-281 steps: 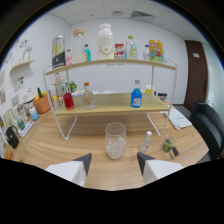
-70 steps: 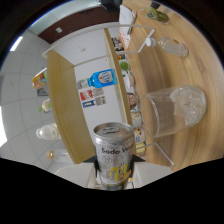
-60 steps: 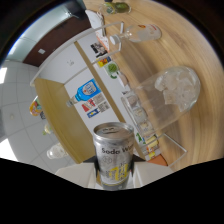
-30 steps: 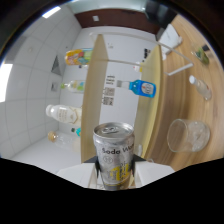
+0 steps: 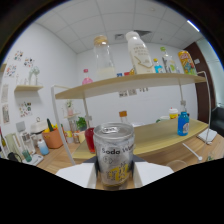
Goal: Make me a cup of Mojito.
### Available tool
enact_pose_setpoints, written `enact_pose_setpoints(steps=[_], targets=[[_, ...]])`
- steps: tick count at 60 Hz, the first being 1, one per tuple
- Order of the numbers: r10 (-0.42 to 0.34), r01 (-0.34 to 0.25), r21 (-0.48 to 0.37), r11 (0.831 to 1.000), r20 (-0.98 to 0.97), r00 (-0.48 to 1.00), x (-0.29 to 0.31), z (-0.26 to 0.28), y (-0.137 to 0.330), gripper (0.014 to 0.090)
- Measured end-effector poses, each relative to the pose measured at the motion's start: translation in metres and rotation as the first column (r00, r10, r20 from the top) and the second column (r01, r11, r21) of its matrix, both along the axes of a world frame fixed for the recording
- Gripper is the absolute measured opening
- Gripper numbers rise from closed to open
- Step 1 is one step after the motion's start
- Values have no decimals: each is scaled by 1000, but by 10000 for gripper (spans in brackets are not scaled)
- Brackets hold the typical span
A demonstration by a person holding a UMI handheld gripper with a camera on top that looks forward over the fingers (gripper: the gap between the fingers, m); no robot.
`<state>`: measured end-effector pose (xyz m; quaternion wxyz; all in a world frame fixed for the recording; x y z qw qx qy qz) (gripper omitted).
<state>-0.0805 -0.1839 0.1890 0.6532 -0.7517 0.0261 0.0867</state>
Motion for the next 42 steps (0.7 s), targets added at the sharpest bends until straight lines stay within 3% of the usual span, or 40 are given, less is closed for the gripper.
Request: enact_pose_setpoints(steps=[11, 25, 42], targets=[[25, -18, -114, 993, 64, 998, -12, -70, 2, 514], [38, -18, -203, 979, 93, 995, -15, -112, 2, 516], [59, -27, -191, 981, 163, 985, -21, -117, -5, 529]])
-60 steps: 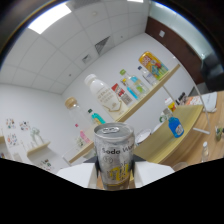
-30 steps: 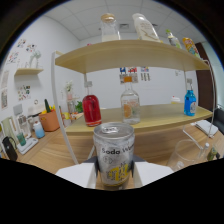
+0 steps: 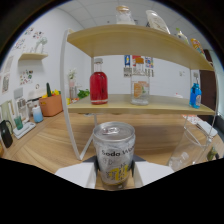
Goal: Make me a cup of Mojito.
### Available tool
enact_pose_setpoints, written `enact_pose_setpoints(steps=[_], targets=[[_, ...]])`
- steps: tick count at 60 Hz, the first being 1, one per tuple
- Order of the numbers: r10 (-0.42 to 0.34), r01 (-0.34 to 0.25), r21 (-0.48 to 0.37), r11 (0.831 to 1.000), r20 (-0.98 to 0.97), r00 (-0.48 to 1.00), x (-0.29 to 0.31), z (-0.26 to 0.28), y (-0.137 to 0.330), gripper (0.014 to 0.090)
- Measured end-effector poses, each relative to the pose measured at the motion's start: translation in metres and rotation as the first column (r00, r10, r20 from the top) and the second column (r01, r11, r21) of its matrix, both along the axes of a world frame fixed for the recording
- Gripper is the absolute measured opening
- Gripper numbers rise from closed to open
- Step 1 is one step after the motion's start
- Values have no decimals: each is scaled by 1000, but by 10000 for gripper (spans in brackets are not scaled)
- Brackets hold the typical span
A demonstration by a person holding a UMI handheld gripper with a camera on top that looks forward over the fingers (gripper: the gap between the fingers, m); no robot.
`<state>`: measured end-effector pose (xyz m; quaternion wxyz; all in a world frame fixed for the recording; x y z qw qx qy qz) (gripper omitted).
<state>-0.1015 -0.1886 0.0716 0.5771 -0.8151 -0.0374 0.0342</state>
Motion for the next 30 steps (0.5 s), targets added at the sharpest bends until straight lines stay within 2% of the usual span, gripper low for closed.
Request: enact_pose_setpoints(steps=[7, 15, 19, 23, 25, 30], targets=[[-16, 16, -2, 1000, -14, 1000, 2, -1, -8, 537], [-6, 6, -23, 1000, 1, 1000, 1, -4, -10, 552], [-3, 4, -58, 998, 9, 1000, 3, -6, -14, 671], [-14, 14, -90, 996, -4, 1000, 6, -1, -22, 869], [-15, 13, -105, 994, -22, 1000, 4, 5, -27, 843], [-8, 0, -118, 993, -64, 998, 0, 31, -45, 857]])
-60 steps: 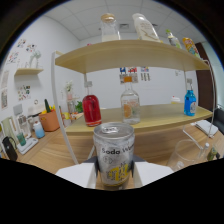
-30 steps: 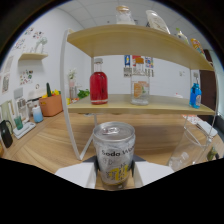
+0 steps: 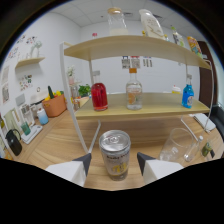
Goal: Make me a cup of Mojito.
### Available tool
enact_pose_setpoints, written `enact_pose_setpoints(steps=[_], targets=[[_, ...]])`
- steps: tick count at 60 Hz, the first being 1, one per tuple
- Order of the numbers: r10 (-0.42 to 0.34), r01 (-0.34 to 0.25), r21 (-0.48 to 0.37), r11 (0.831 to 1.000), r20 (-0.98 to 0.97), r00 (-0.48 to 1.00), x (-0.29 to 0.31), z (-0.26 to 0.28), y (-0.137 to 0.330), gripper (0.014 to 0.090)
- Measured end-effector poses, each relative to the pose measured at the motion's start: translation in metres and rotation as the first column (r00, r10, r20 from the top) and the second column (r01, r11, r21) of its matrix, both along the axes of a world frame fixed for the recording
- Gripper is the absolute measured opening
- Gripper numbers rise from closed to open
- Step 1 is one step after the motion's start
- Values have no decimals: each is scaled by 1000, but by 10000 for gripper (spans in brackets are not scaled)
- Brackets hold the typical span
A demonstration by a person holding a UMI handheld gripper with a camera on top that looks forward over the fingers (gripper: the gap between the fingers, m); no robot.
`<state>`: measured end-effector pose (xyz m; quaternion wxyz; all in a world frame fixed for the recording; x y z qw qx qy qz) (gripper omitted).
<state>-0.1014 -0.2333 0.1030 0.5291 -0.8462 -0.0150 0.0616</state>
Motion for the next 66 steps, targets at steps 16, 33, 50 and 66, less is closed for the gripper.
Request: enact_pose_setpoints(steps=[16, 33, 50, 66], targets=[[-9, 9, 1, 1000, 73, 997, 21, 64, -63, 862], [-51, 65, -102, 993, 134, 990, 89, 30, -114, 862], [-78, 104, -163, 981, 158, 984, 138, -2, -122, 864], [-77, 103, -178, 979, 144, 987, 149, -8, -122, 860]])
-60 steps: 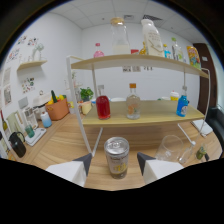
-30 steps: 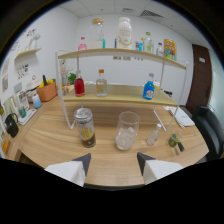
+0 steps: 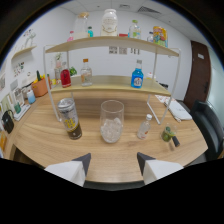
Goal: Make me a cup of Mojito.
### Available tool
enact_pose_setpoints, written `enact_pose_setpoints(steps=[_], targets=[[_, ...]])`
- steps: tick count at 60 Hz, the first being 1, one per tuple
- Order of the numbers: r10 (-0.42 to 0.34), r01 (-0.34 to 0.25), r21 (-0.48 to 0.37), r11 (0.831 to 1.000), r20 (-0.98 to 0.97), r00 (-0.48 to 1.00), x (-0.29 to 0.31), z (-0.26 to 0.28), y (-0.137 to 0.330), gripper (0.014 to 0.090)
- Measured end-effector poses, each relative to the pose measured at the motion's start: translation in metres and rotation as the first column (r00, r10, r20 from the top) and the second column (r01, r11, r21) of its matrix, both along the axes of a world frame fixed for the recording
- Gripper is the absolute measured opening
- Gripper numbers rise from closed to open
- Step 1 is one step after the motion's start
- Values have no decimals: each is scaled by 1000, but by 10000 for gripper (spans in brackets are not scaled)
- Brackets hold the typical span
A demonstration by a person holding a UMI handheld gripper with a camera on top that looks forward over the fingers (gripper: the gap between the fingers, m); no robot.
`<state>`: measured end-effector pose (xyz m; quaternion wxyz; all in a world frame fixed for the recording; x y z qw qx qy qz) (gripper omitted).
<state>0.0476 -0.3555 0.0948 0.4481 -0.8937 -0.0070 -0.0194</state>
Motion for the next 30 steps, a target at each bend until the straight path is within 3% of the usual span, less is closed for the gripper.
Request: enact_pose_setpoints(steps=[30], targets=[[18, -18, -8, 1000, -8, 1000, -2, 1, 1, 865]])
